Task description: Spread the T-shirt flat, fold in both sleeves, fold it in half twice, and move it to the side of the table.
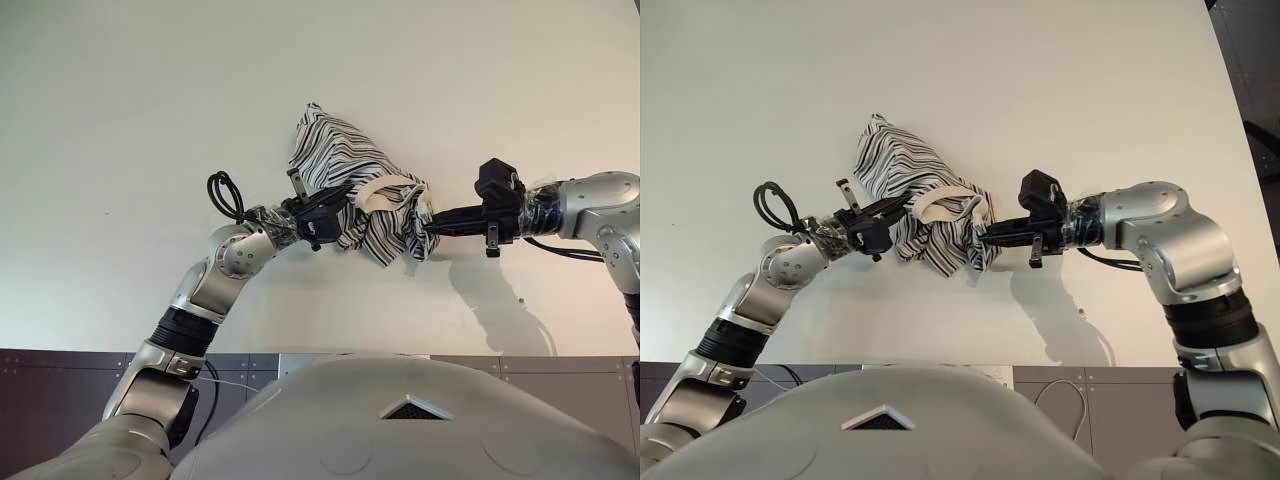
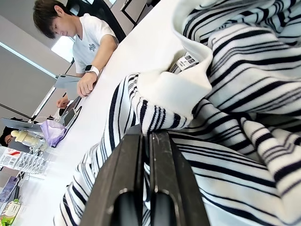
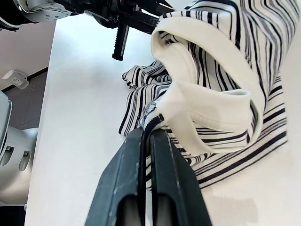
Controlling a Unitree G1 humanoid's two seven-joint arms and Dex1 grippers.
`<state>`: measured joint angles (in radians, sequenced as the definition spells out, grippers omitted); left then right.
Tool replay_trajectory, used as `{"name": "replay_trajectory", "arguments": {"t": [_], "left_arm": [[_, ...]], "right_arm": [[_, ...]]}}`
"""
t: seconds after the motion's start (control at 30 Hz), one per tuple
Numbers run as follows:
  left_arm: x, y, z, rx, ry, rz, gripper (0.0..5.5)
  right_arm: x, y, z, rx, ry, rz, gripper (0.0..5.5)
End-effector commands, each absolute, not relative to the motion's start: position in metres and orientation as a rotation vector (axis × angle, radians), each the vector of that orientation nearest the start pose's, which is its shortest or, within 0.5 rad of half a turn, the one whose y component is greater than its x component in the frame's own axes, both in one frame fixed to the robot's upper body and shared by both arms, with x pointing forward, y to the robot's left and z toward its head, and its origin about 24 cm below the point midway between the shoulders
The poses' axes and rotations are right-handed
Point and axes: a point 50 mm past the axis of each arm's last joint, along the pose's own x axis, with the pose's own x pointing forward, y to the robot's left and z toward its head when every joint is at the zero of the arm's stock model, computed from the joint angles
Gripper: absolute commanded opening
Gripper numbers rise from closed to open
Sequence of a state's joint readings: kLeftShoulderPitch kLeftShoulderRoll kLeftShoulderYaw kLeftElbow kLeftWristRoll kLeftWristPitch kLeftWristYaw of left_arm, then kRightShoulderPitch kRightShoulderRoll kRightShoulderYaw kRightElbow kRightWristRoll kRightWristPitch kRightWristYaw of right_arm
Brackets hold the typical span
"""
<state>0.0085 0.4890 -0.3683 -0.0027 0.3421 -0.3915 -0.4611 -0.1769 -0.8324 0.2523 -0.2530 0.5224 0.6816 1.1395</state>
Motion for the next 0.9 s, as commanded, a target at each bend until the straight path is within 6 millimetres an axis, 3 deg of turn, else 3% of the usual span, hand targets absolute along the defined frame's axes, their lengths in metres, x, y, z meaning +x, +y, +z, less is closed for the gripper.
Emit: {"name": "replay_trajectory", "arguments": {"t": [0.03, 0.13, 0.27, 0.37, 0.5, 0.6, 0.7, 0.9], "left_arm": [[0.230, 0.141, 0.052, 0.729, -0.149, -0.847, 0.14], [0.250, 0.156, 0.081, 0.627, -0.171, -0.741, 0.14], [0.284, 0.162, 0.117, 0.607, -0.183, -0.703, 0.14], [0.329, 0.165, 0.141, 0.647, -0.140, -0.687, 0.14], [0.396, 0.174, 0.174, 0.763, 0.016, -0.639, 0.14], [0.414, 0.174, 0.191, 0.809, 0.094, -0.588, 0.14], [0.425, 0.173, 0.222, 0.910, 0.095, -0.455, 0.14], [0.426, 0.184, 0.307, 0.982, -0.080, -0.162, 0.14]], "right_arm": [[0.227, -0.196, 0.101, -0.131, 0.601, 1.289, 0.10], [0.239, -0.218, 0.128, -0.190, 0.509, 1.227, 0.10], [0.284, -0.221, 0.156, -0.389, 0.388, 1.131, 0.10], [0.335, -0.216, 0.171, -0.550, 0.346, 1.014, 0.10], [0.393, -0.187, 0.198, -0.720, 0.319, 0.900, 0.10], [0.411, -0.174, 0.211, -0.833, 0.309, 0.770, 0.10], [0.423, -0.172, 0.229, -0.968, 0.259, 0.534, 0.10], [0.429, -0.164, 0.301, -1.009, -0.028, 0.191, 0.10]]}}
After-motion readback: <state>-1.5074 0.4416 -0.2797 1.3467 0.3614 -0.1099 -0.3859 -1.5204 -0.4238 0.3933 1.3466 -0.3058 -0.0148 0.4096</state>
